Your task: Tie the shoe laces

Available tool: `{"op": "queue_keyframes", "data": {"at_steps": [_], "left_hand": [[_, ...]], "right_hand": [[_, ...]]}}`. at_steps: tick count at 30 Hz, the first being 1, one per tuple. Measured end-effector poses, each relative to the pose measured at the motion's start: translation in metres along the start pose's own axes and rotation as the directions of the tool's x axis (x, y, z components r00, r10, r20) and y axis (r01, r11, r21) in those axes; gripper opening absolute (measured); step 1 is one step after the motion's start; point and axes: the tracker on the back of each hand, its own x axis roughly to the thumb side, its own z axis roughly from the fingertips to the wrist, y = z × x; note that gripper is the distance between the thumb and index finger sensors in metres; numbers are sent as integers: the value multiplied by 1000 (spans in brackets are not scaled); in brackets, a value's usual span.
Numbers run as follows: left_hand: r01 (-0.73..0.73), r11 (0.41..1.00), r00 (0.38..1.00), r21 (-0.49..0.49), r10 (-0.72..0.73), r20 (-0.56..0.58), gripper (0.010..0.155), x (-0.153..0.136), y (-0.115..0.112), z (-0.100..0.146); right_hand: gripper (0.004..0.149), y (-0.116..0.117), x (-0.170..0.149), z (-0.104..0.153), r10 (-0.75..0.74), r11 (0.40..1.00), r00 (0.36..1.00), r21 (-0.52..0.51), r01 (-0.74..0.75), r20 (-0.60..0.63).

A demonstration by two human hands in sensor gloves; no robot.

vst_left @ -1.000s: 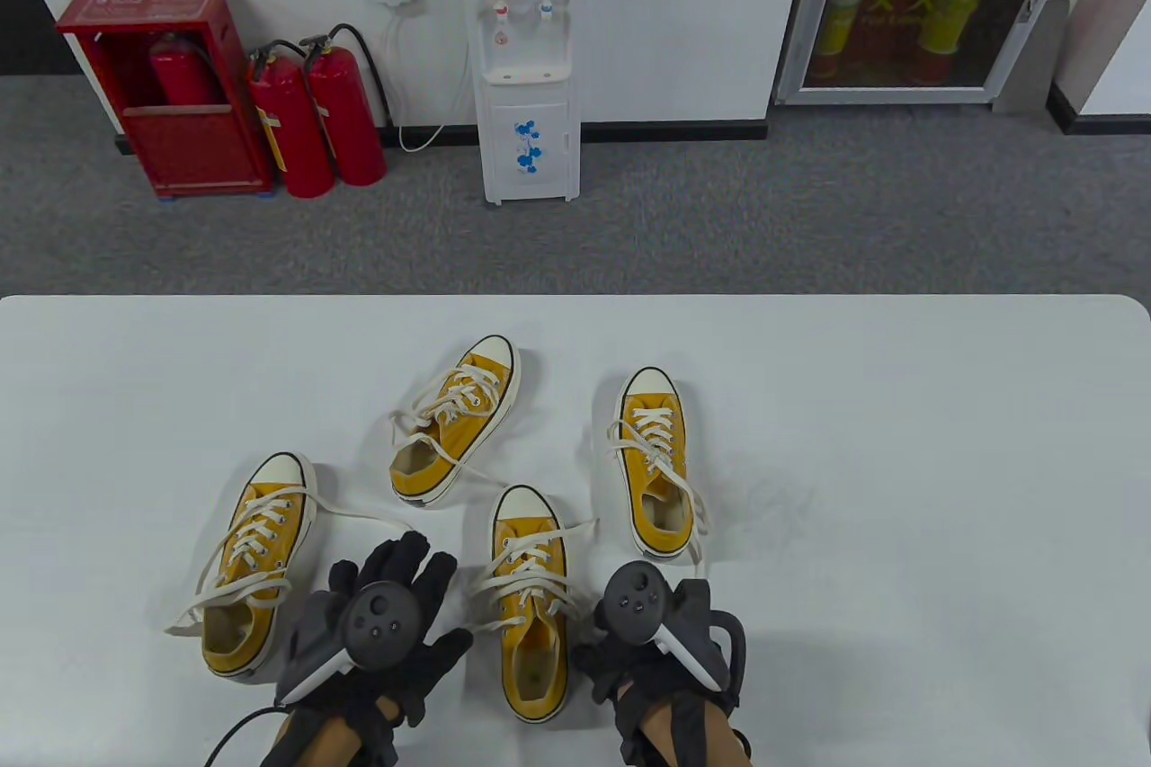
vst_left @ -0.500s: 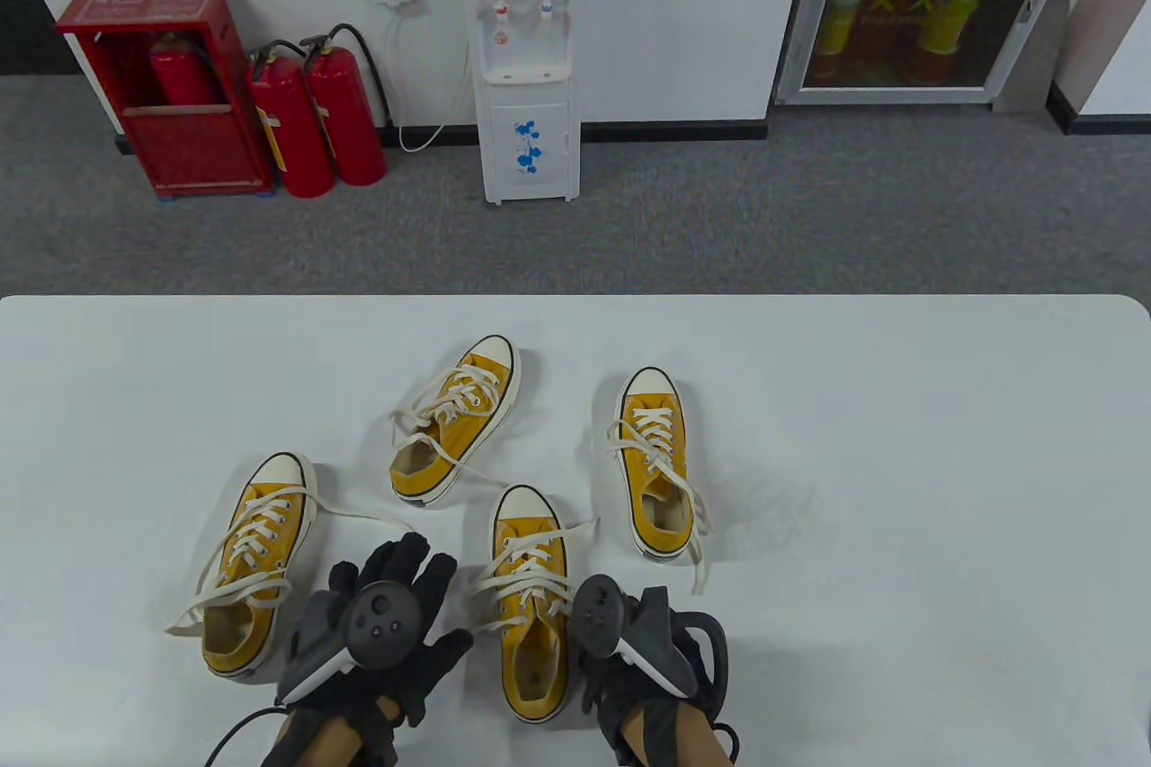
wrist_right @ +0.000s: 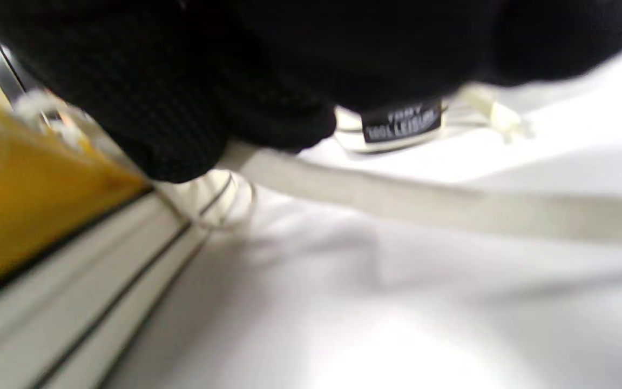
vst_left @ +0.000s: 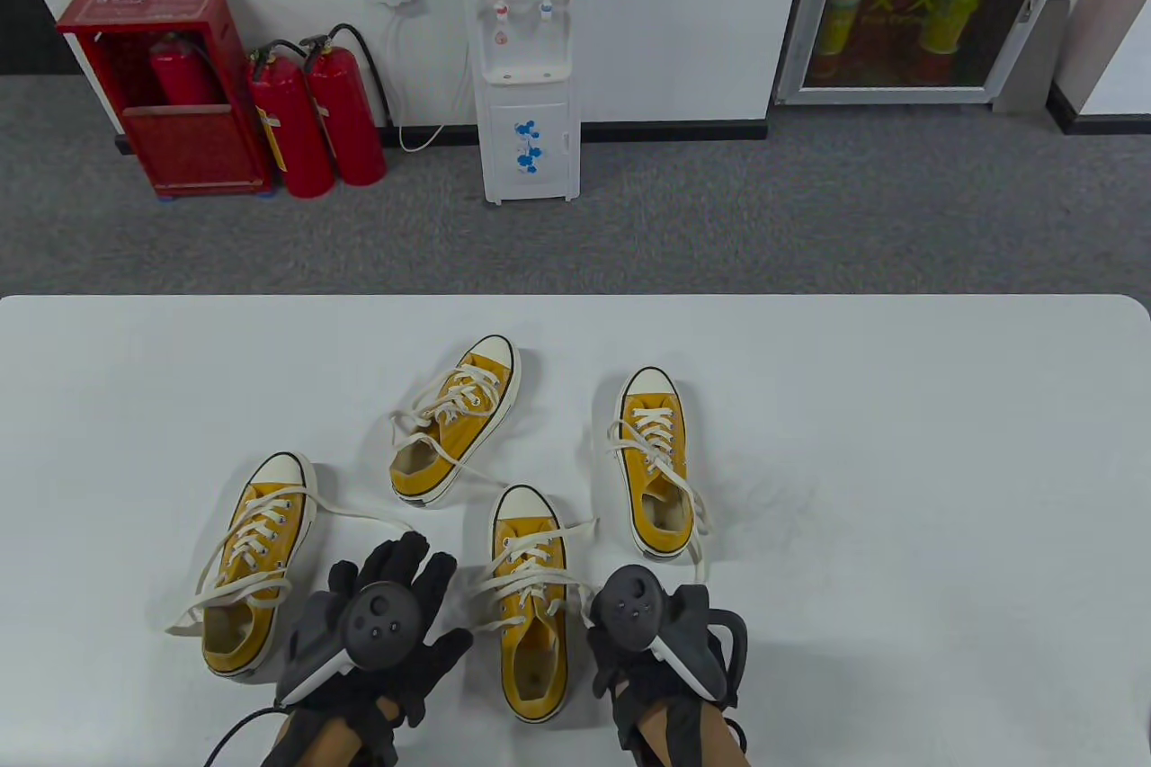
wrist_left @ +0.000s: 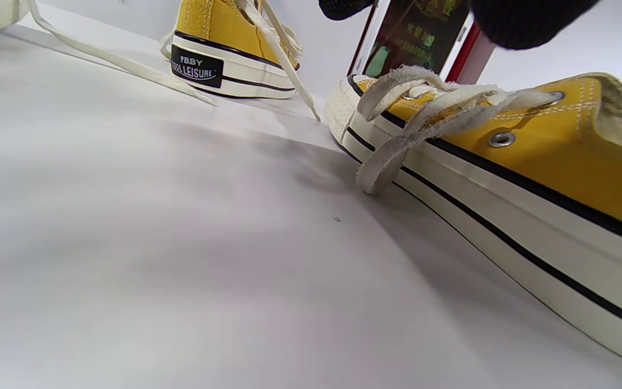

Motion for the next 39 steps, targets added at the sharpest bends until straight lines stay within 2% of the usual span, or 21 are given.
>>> {"op": "queue_keyframes", "data": {"at_steps": [5, 7, 10, 12, 20, 25, 29, 34, 36, 38, 39], "left_hand": [[-5, 1000, 1000, 2, 5, -6, 84, -1, 0, 0], [-5, 1000, 1000, 0, 5, -9, 84, -1, 0, 0], [-6, 1000, 1000, -1, 5, -8, 84, -2, 0, 0], [-5, 1000, 1000, -3, 5, -8, 84, -2, 0, 0], [-7, 1000, 1000, 6, 7, -5, 84, -2, 0, 0], [-10, 1000, 1000, 12, 10, -3, 84, -3, 2, 1], [-11, 1000, 1000, 21, 11, 3, 84, -2, 3, 1], [-7, 1000, 1000, 24, 6, 10, 84, -2, 3, 1], [-6, 1000, 1000, 26, 6, 11, 84, -1, 3, 1], [-7, 1000, 1000, 27, 7, 13, 84, -1, 3, 1], [-7, 1000, 1000, 28, 7, 13, 84, -1, 3, 1]], "right_hand": [[37, -17, -6, 1, -119, 991, 992, -59, 121, 34], [37, -23, -11, 2, -227, 969, 973, -83, 231, 50], [38, -30, -18, 3, -298, 942, 952, -139, 305, 65], [38, -30, -22, 2, -388, 900, 917, -175, 399, 97], [38, -28, -34, -2, -510, 837, 855, -174, 519, 97], [38, -24, -40, -4, -619, 758, 777, -169, 630, 117], [38, -22, -44, -6, -724, 659, 676, -152, 737, 138], [40, -17, -48, -8, -868, 466, 474, -91, 880, 146], [42, -14, -49, -10, -909, 396, 397, -30, 918, 130], [44, -10, -49, -12, -950, 285, 281, 6, 959, 139], [45, -10, -49, -12, -956, 263, 258, 19, 965, 138]]}}
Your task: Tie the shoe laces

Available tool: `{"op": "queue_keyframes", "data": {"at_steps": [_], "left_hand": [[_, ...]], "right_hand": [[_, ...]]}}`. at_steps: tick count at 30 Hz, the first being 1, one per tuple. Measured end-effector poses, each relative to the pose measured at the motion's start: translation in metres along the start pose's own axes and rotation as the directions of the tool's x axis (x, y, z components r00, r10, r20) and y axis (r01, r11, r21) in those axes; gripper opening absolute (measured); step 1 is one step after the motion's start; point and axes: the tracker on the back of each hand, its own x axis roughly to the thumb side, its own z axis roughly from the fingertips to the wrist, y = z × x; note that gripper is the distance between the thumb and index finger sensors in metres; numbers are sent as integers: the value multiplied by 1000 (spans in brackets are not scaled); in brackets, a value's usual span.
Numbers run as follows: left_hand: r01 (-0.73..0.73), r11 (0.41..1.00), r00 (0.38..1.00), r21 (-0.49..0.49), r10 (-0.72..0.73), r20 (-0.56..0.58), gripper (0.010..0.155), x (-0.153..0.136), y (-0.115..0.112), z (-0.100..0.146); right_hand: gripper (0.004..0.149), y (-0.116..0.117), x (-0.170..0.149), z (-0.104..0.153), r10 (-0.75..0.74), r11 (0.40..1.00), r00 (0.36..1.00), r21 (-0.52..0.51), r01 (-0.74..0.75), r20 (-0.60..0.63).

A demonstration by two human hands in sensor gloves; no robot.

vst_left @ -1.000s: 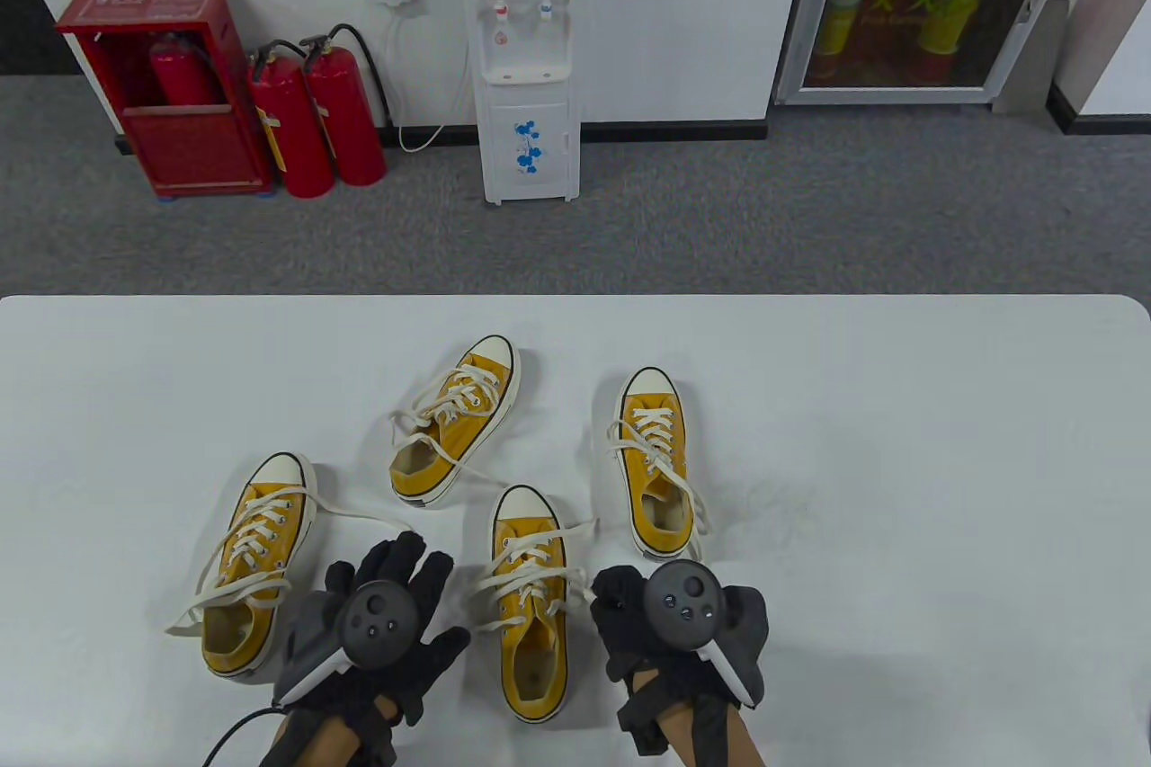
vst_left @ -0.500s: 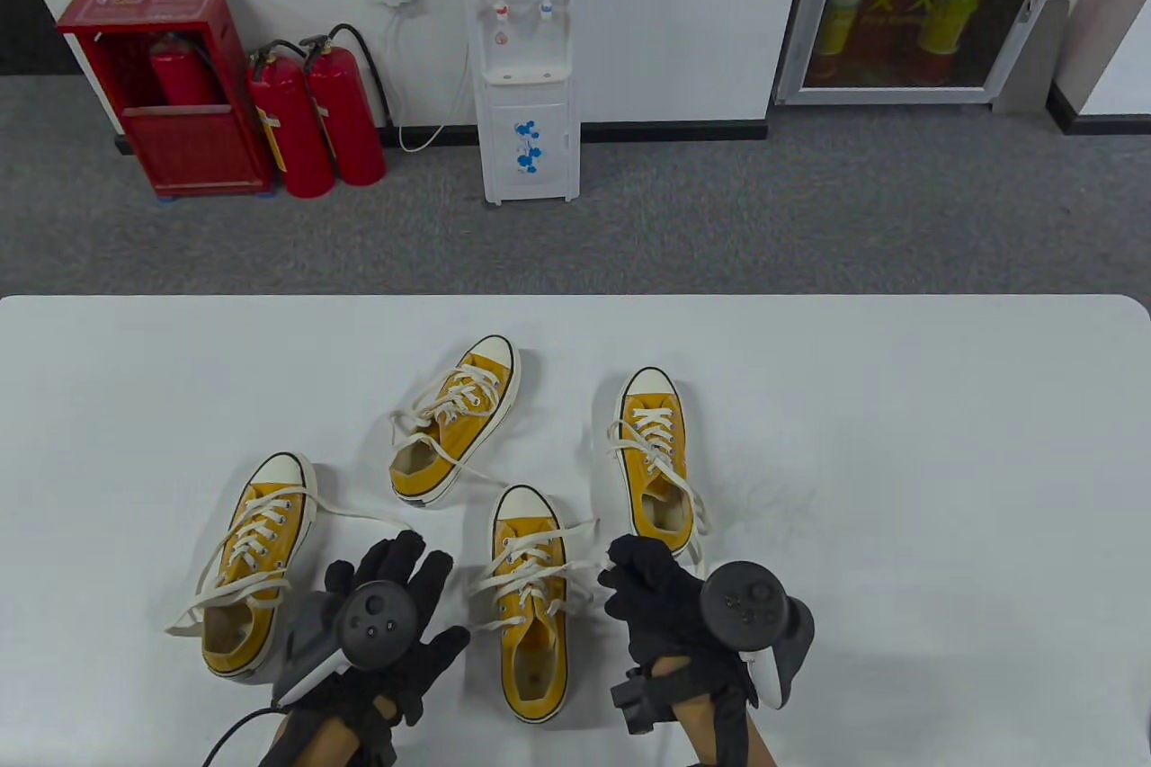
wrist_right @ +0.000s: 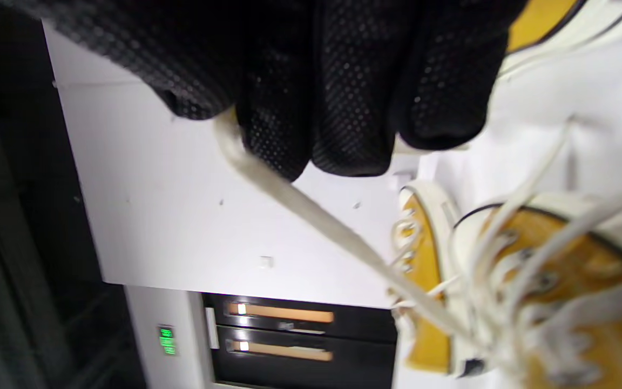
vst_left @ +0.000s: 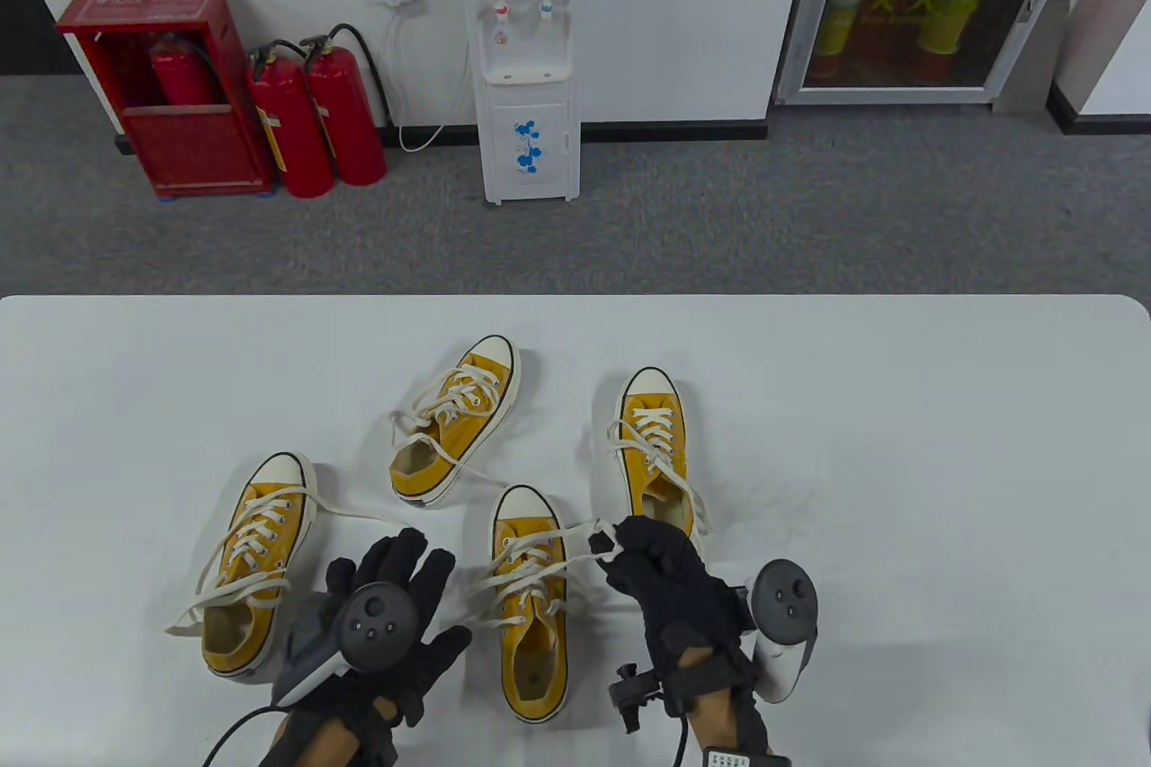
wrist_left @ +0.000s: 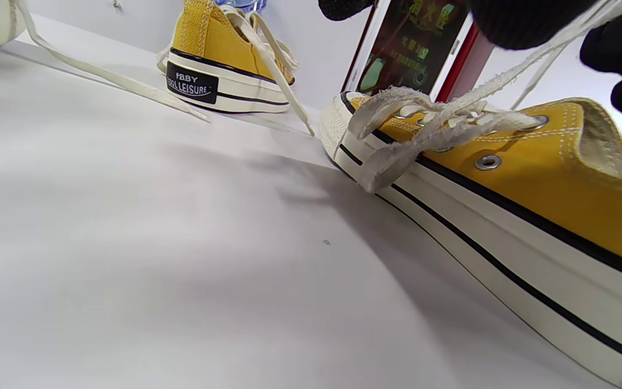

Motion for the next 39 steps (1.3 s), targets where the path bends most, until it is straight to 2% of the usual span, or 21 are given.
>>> {"op": "queue_keyframes", "data": {"at_steps": [4, 7, 9, 13, 25, 31, 39], "left_hand": [[2, 1000, 1000, -2, -2, 1, 84, 0, -1, 0], [2, 1000, 1000, -4, -2, -1, 84, 0, -1, 0], [1, 1000, 1000, -4, -1, -2, 84, 0, -1, 0], [1, 1000, 1000, -5, -1, -5, 84, 0, -1, 0], [2, 1000, 1000, -7, -2, -4, 84, 0, -1, 0], [0, 1000, 1000, -3, 0, -7, 84, 0, 0, 0], [-15, 1000, 1000, 0, 15, -15, 83, -2, 0, -1]], "right_hand": [[51, 2, -4, 0, -143, 988, 989, 47, 144, -25], [57, 7, -8, 0, -265, 958, 961, 88, 272, -77], [58, 9, -9, 1, -300, 950, 949, 66, 307, -93], [59, 12, -12, 2, -344, 930, 929, 86, 357, -136], [48, 7, -12, 3, -217, 974, 963, 35, 225, -159], [48, -2, -5, 3, -98, 995, 984, 4, 100, -150], [47, -14, 8, 4, 69, 996, 979, -36, -77, -190]]}}
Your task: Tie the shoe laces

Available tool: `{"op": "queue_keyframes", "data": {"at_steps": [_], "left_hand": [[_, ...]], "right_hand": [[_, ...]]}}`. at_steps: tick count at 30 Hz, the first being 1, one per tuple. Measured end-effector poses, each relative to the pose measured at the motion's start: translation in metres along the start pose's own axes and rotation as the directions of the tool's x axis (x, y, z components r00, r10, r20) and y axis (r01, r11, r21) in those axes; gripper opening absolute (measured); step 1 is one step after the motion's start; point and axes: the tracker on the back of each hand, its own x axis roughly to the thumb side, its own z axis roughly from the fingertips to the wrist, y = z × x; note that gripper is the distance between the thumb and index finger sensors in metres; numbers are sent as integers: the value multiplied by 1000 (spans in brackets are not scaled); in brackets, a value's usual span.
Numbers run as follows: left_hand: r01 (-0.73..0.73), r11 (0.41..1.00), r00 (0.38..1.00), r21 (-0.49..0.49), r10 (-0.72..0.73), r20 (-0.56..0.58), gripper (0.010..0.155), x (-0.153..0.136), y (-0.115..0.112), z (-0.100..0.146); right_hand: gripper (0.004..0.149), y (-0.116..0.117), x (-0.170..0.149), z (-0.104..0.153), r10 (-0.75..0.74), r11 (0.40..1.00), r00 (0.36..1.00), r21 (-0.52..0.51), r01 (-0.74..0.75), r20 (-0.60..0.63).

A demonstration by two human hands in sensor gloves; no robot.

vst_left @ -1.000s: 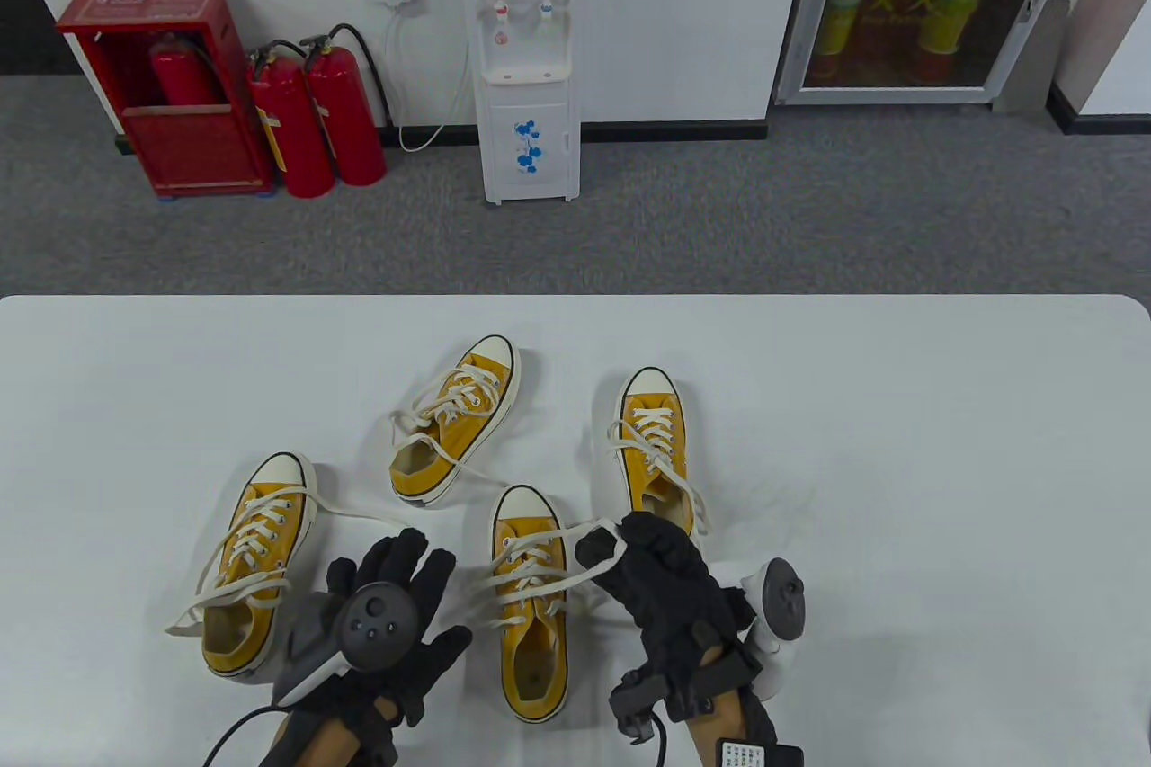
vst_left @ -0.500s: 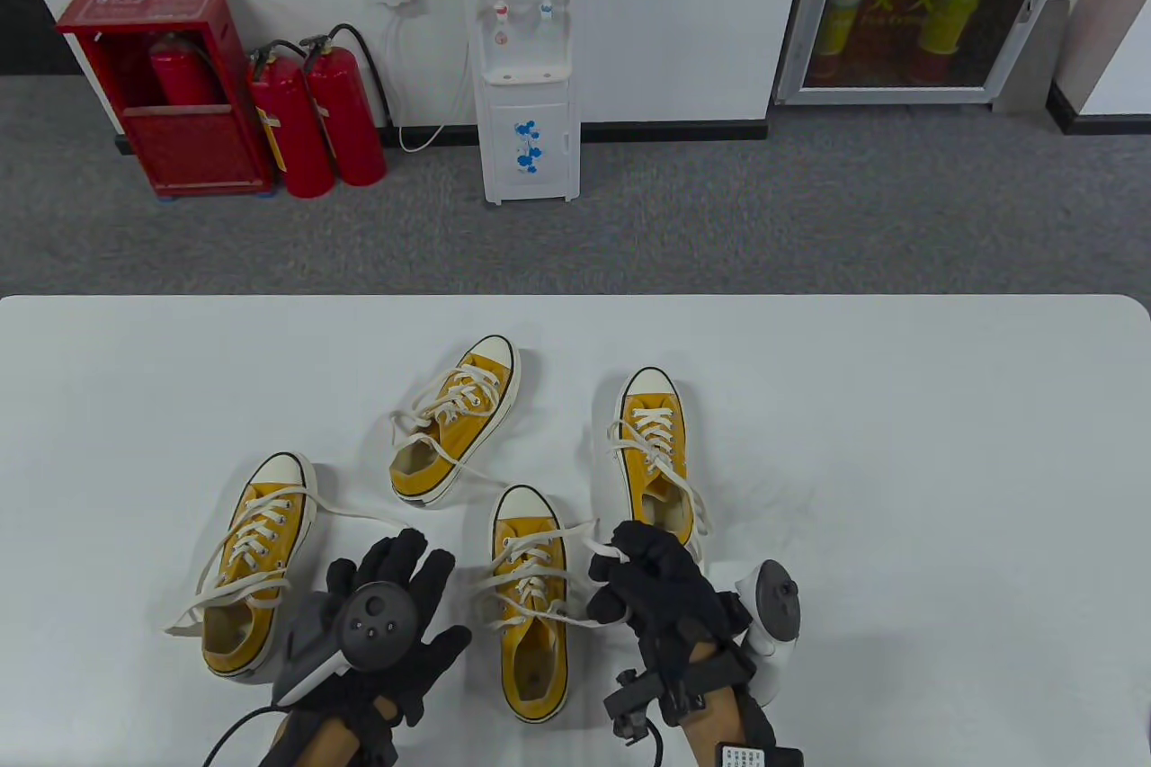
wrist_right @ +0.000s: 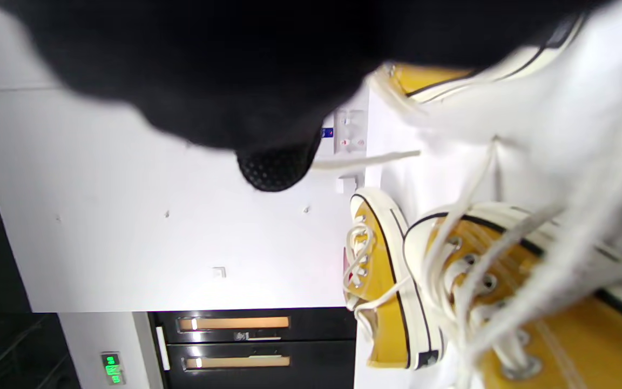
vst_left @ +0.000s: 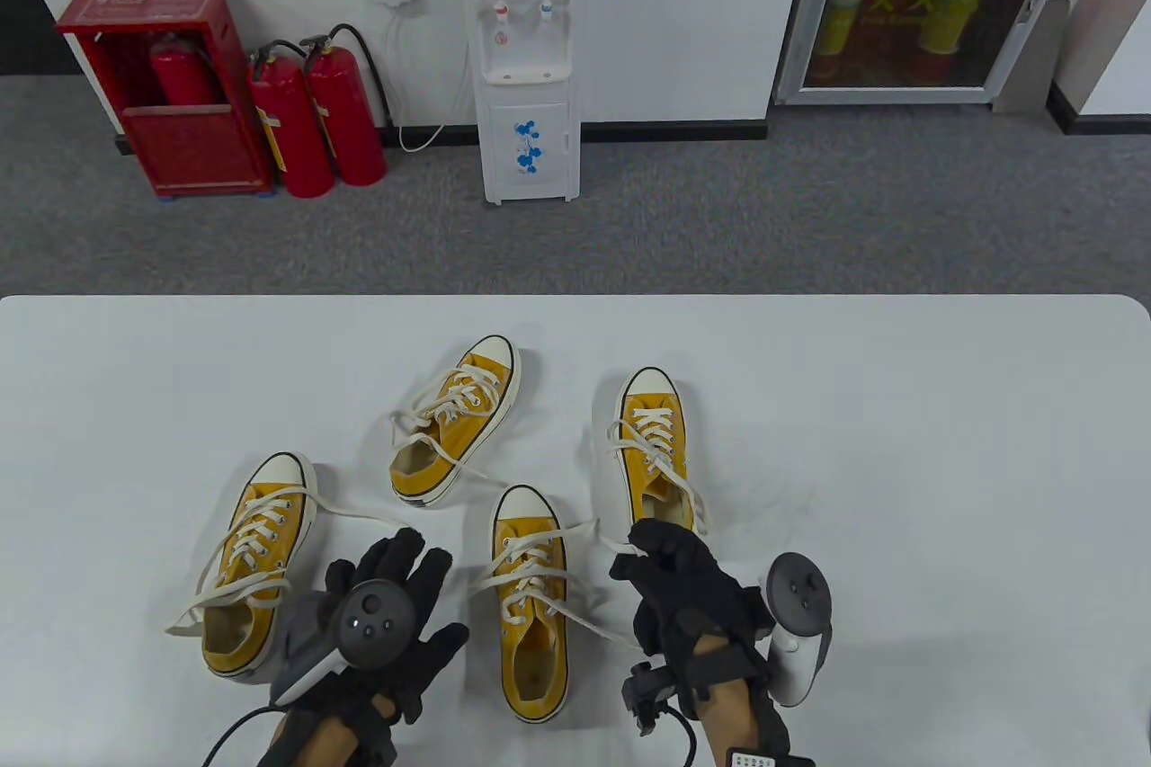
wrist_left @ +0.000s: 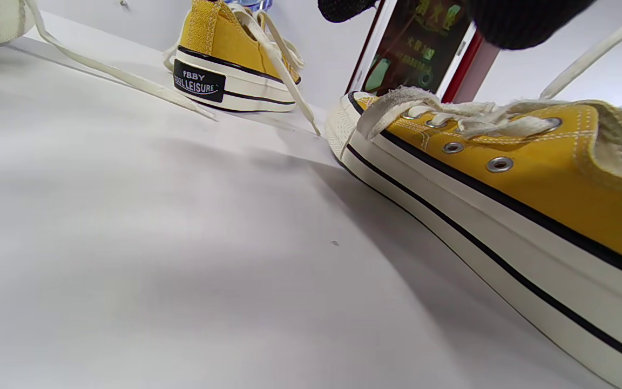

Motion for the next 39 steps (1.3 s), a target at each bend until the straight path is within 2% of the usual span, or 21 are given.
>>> {"op": "queue_keyframes", "data": {"at_steps": [5, 12, 20, 32, 39], "left_hand": [[-65, 998, 998, 3, 65, 1, 83, -1, 2, -2], [-221, 975, 975, -6, 221, -24, 82, 6, 11, -14], [-244, 970, 962, -1, 242, -128, 80, 17, 21, -36], [-272, 957, 913, -95, 226, -339, 71, 21, 0, -73], [-311, 948, 874, -73, 255, -413, 67, 23, -7, -77]], "right_hand": [[47, -6, 2, 0, 48, 998, 999, -32, -47, 2], [47, -13, -4, -3, 34, 998, 999, -60, -36, -37], [48, -17, -10, -6, 24, 997, 997, -69, -29, -69], [47, -15, -10, -6, 35, 997, 996, -59, -40, -80], [48, -14, -11, -6, 50, 997, 995, -53, -55, -84]]}}
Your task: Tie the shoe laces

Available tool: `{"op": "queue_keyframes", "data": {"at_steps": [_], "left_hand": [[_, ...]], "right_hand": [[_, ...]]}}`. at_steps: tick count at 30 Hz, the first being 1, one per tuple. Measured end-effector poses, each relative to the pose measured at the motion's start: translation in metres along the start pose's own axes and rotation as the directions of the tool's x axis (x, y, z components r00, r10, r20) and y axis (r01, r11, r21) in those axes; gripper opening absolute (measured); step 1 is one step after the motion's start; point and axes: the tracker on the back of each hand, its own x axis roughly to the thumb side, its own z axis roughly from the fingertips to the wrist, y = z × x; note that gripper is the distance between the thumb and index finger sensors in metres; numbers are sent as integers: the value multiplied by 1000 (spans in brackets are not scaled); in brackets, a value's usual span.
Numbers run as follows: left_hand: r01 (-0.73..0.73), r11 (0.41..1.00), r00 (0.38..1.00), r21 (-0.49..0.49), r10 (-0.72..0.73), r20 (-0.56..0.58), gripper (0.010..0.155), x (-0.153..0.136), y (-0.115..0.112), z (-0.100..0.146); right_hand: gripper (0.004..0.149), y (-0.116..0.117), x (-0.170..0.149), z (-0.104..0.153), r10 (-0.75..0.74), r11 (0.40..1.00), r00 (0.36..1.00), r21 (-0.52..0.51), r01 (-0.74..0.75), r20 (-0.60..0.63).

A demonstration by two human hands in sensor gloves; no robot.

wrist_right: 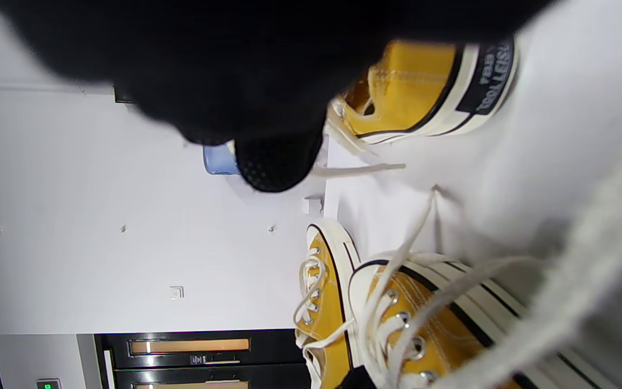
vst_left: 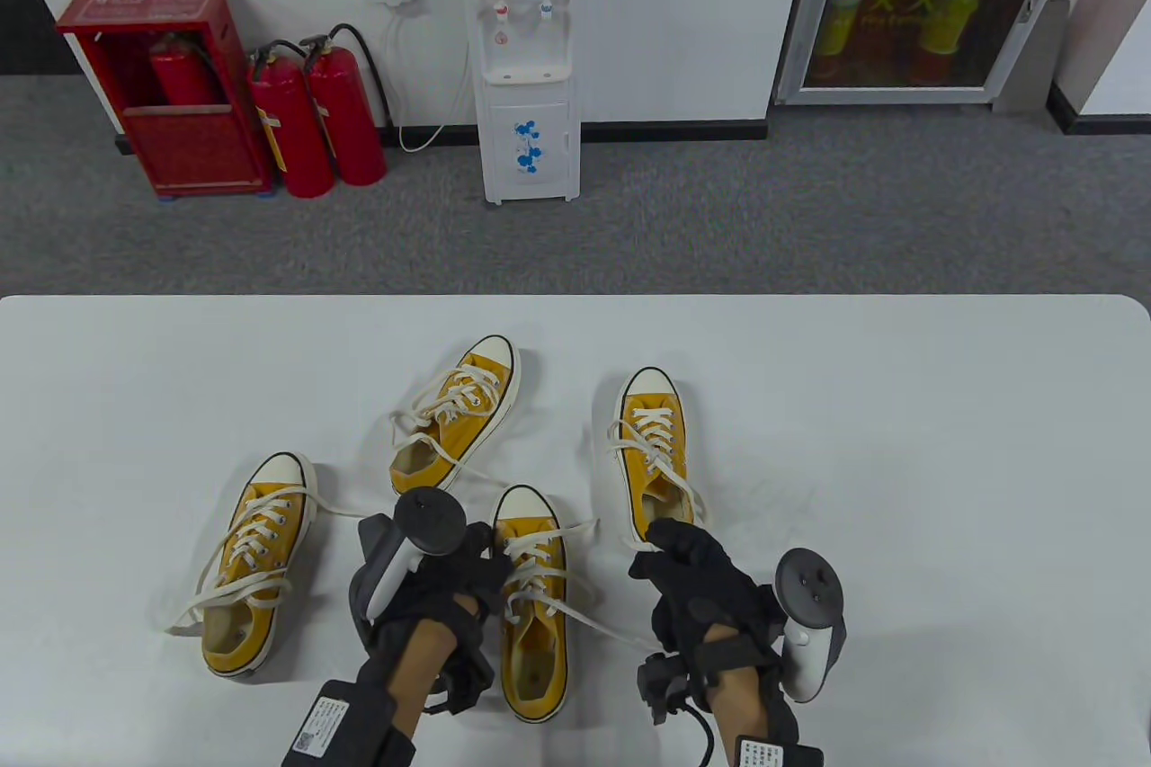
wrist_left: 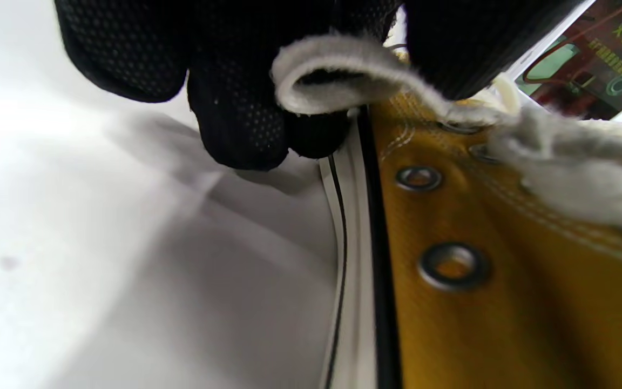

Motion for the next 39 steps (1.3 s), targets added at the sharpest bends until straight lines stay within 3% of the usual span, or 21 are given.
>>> {"op": "queue_keyframes", "data": {"at_steps": [5, 8, 13, 22, 29, 35, 39], "left_hand": [[-41, 999, 999, -7, 41, 29, 63, -4, 1, 2], [-93, 996, 993, 15, 92, 71, 53, -11, 6, 8], [-286, 958, 941, 7, 279, 192, 42, -21, 13, 21], [-626, 776, 713, -73, 608, 349, 39, -34, 21, 43], [-825, 539, 460, -171, 816, 350, 41, -45, 25, 48], [-887, 353, 262, -299, 916, 305, 43, -51, 26, 45], [-895, 340, 246, -289, 917, 314, 43, -55, 28, 44]], "right_hand": [[48, 1, 0, 0, 6, 1000, 1000, 2, -6, 1], [48, 1, 0, 0, 5, 1000, 1000, 3, -5, 2], [48, 1, -1, -1, 4, 1000, 1000, 3, -4, 5], [49, 5, -1, 0, 21, 1000, 1000, 8, -21, 20], [49, 9, 2, 2, 34, 999, 999, 17, -35, 37], [49, 11, 4, 4, 43, 999, 998, 24, -44, 52], [49, 11, 4, 4, 46, 999, 997, 25, -48, 57]]}}
